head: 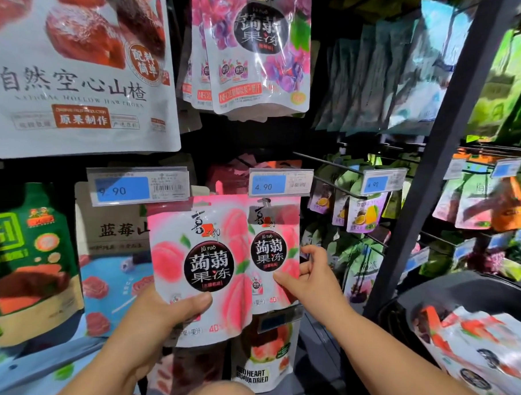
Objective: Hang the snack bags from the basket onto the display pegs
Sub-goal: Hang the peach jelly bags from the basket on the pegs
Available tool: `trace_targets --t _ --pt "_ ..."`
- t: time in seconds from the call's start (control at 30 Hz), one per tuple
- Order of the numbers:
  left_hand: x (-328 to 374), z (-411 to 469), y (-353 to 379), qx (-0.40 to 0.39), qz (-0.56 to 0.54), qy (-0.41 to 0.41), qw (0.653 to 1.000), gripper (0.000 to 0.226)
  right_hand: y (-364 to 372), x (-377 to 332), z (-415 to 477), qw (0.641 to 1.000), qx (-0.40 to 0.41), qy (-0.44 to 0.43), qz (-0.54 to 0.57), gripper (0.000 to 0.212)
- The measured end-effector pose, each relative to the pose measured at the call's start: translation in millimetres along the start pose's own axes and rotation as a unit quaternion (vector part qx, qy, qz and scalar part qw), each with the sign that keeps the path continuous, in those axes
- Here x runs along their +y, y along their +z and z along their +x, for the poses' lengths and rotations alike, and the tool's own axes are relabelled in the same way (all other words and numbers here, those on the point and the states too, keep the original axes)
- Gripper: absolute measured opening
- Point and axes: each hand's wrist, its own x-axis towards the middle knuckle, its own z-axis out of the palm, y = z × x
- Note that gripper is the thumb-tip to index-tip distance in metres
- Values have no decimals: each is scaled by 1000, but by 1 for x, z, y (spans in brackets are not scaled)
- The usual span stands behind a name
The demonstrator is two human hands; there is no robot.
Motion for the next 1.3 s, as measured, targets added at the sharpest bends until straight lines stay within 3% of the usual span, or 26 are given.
trace_targets --t 0.17,0.27,0.33,0.4,0.5,0.6,0.77,1.0,1.3 --pt "4 -3 9 -30 -34 -7 999 45 -4 -1 -11 999 24 -29 -40 73" --pt "2 -2 16 -46 -32 -17 998 48 -5 -10 -18 984 76 -123 -108 38" --pt "0 0 19 -59 -37 -33 997 57 -4 -22 -23 985 34 -151 -71 21" --pt "-3 2 22 -75 -61 -50 994 56 -3 -32 -29 990 -67 -125 19 10" --pt "-2 -1 34 -106 -64 -56 991 53 0 -30 -32 982 -146 -100 60 36" --pt "0 -3 47 -103 -50 -53 992 26 3 -24 -31 976 -166 -73 119 42" --pt "-2 6 55 -98 29 -34 994 31 -3 -13 -25 956 -164 -39 239 58" --pt "1 20 61 -49 190 16 980 20 -14 -5 -15 948 -123 -32 293 47" --pt "2 26 64 20 207 59 976 11 -18 -1 4 963 -92 -22 252 42"
